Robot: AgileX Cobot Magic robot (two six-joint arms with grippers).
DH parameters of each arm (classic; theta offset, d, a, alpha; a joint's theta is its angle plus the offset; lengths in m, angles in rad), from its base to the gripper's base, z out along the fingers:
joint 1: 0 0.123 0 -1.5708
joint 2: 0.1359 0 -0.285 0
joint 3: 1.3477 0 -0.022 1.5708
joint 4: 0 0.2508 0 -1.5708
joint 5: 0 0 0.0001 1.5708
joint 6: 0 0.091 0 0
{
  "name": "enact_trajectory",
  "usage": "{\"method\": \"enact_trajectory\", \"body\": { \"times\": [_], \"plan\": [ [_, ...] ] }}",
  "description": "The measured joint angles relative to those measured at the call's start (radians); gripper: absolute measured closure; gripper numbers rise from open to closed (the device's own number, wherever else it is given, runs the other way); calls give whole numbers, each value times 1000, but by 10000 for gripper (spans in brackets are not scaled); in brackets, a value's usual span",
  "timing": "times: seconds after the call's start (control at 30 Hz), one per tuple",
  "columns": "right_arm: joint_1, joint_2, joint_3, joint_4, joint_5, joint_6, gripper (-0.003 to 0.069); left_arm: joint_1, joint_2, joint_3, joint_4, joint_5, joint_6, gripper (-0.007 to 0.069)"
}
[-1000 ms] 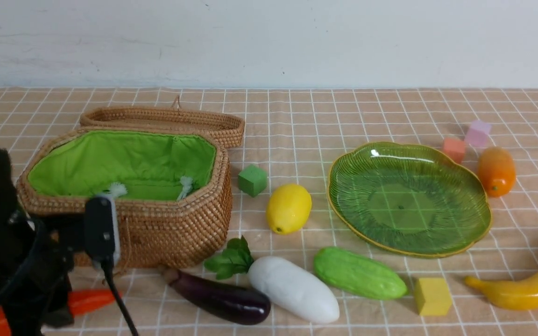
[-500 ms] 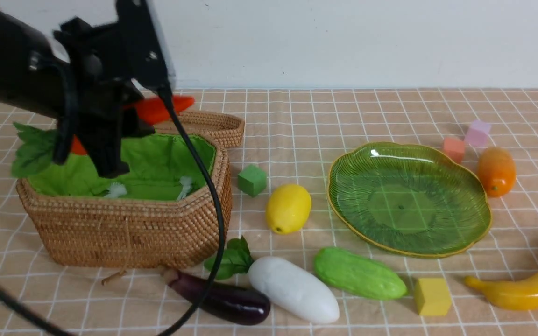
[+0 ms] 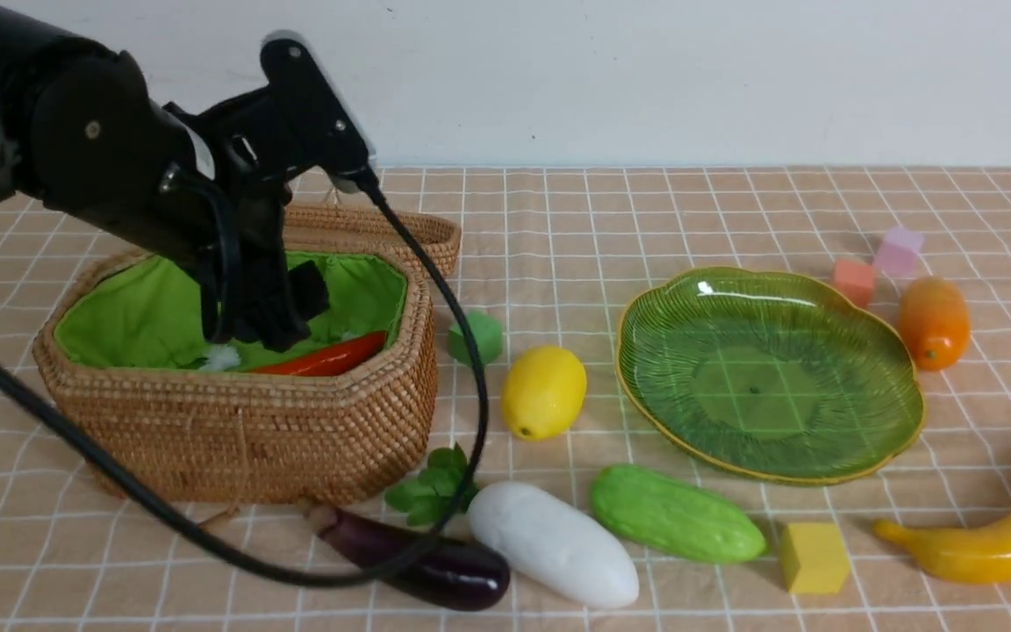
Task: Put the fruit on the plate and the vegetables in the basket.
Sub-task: Use the left arm to grab a carrot and put it into the left basket, then use the left arm to grab an eggplant and put it into the left basket
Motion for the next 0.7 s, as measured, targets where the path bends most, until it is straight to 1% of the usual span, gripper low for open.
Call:
{"method": "enact_trajectory", "body": {
  "times": [0.03,0.07,0.1,0.17,0.23,0.3,0.4,0.47,0.5,0.53,0.57,0.63,0.7],
  "plan": [
    [0,0,-7,0,14,0,538,-16,-7,0,-6,17,-4,79],
    [0,0,-28,0,68,0,536,-77,-28,10,-31,77,-6,175],
    [0,0,-41,0,101,0,536,-124,-36,22,-50,103,5,228],
    [0,0,-74,0,186,0,534,-218,-35,58,-86,166,60,366],
    [0,0,-94,0,256,0,533,-288,-15,99,-115,197,112,433],
    [0,0,-100,-2,310,0,533,-338,15,129,-127,200,157,444],
    [0,0,-100,-3,365,0,531,-361,85,145,-128,159,194,359],
    [0,0,-100,-4,394,0,532,-361,125,145,-114,117,198,249],
    [0,0,-100,-4,394,0,532,-361,129,145,-109,111,198,239],
    [0,0,-100,-6,413,0,531,-361,156,145,-80,90,199,163],
    [0,0,-100,-6,417,0,531,-361,163,145,-75,87,200,155],
    [0,0,-100,-6,431,0,529,-361,213,145,4,52,199,74],
    [0,0,-100,-6,432,0,529,-361,243,145,51,32,190,53]
  ]
}}
